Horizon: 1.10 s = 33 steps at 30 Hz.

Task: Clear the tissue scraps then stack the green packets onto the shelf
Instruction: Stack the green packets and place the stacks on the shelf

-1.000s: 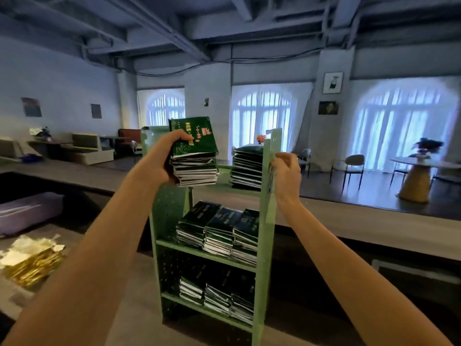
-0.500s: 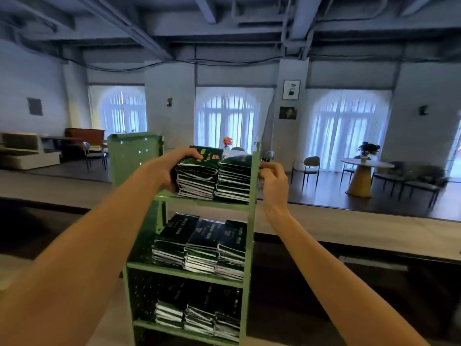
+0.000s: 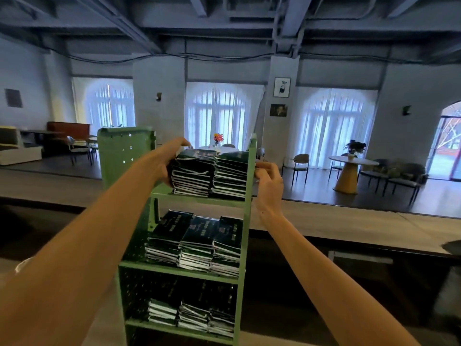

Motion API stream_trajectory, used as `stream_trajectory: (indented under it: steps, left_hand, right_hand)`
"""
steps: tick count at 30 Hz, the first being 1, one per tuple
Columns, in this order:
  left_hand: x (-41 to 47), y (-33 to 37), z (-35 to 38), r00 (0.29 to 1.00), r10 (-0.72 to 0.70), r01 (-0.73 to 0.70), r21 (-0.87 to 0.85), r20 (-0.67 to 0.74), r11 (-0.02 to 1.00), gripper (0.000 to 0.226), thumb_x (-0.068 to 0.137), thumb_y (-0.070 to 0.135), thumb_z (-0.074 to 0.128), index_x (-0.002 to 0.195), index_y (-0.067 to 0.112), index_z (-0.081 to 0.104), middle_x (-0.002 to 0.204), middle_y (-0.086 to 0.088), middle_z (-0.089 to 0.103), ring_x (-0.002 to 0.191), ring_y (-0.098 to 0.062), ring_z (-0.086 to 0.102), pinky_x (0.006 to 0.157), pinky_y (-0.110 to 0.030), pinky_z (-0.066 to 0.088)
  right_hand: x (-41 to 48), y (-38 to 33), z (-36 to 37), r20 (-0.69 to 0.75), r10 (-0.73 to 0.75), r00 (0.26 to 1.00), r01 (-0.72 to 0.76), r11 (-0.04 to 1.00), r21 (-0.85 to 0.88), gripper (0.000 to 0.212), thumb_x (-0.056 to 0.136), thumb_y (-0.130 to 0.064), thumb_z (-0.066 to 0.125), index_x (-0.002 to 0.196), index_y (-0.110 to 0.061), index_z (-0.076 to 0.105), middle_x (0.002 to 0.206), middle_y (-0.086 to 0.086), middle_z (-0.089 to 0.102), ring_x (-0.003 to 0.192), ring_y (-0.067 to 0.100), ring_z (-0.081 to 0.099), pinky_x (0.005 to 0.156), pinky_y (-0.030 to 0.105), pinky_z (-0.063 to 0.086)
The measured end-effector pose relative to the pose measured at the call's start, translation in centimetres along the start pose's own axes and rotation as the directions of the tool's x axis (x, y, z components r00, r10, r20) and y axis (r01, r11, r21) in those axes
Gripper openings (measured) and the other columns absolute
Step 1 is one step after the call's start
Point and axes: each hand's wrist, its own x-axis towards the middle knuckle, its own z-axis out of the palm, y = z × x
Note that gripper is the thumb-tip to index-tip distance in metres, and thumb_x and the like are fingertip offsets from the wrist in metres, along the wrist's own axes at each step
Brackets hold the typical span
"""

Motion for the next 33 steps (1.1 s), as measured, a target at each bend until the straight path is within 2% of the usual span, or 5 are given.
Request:
stream_trajectory:
  steps: [7, 17, 25, 30, 33]
  left_hand:
    - [0.1, -2.1, 0.4, 0.996, 0.085, -0.078, -0.203, 0.022, 0.976, 0.056, 0.094, 0.058, 0.030, 0.103, 0.010, 0.057, 0.099, -0.015, 0.064, 0.088, -0.028, 0.060, 0.065, -0.038, 0.049]
    - [0.7, -3.2, 0.1, 0.975, 0.219, -0.220, -0.067, -0.025, 0.973, 0.088, 0.089, 0.070, 0.024, 0.146, 0.003, 0.025, 0.145, -0.024, 0.036, 0.127, -0.042, 0.042, 0.100, -0.049, 0.043]
    - [0.7, -3.9, 1.5, 0.854, 0.459, -0.419, 0.200, -0.243, 0.886, 0.061, 0.090, 0.044, 0.049, 0.141, 0.014, 0.035, 0.143, -0.008, 0.041, 0.127, -0.028, 0.043, 0.104, -0.042, 0.038]
    - [-1.1, -3.5, 2.4, 0.475, 0.868, -0.654, 0.601, -0.146, 0.459, 0.039, 0.098, 0.020, 0.041, 0.137, 0.017, 0.042, 0.146, -0.005, 0.039, 0.136, -0.021, 0.032, 0.114, -0.041, 0.023]
    - [-2.0, -3.0, 3.2, 0.551, 0.811, -0.650, 0.710, 0.196, 0.270, 0.044, 0.093, 0.027, 0.045, 0.136, 0.016, 0.046, 0.145, -0.004, 0.039, 0.140, -0.021, 0.026, 0.118, -0.044, 0.006]
  right_hand:
    - [-0.1, 0.0, 0.3, -0.020, -0.009, 1.000, 0.009, 1.000, 0.015, 0.012, 0.094, -0.004, 0.044, 0.097, -0.005, 0.055, 0.083, 0.002, 0.055, 0.068, 0.006, 0.051, 0.059, 0.011, 0.045]
    - [0.3, 0.3, 0.2, -0.015, -0.004, 1.000, 0.003, 1.000, -0.008, 0.012, 0.094, -0.006, 0.044, 0.097, -0.005, 0.056, 0.085, 0.003, 0.057, 0.071, 0.006, 0.053, 0.063, 0.013, 0.045]
    - [-0.8, 0.8, 0.9, 0.013, -0.011, 1.000, 0.011, 0.997, 0.072, 0.015, 0.098, -0.018, 0.041, 0.107, -0.015, 0.054, 0.097, 0.005, 0.056, 0.085, 0.014, 0.053, 0.079, 0.030, 0.046]
    - [-1.0, 0.5, 1.1, 0.037, -0.036, 0.999, 0.035, 0.998, 0.047, 0.014, 0.095, -0.029, 0.043, 0.101, -0.024, 0.054, 0.111, 0.015, 0.055, 0.097, 0.022, 0.054, 0.091, 0.041, 0.046]
    - [-1.1, 0.4, 1.0, 0.049, -0.033, 0.998, 0.032, 0.999, 0.026, 0.011, 0.095, -0.029, 0.042, 0.094, -0.030, 0.054, 0.113, 0.018, 0.055, 0.102, 0.027, 0.055, 0.094, 0.045, 0.047]
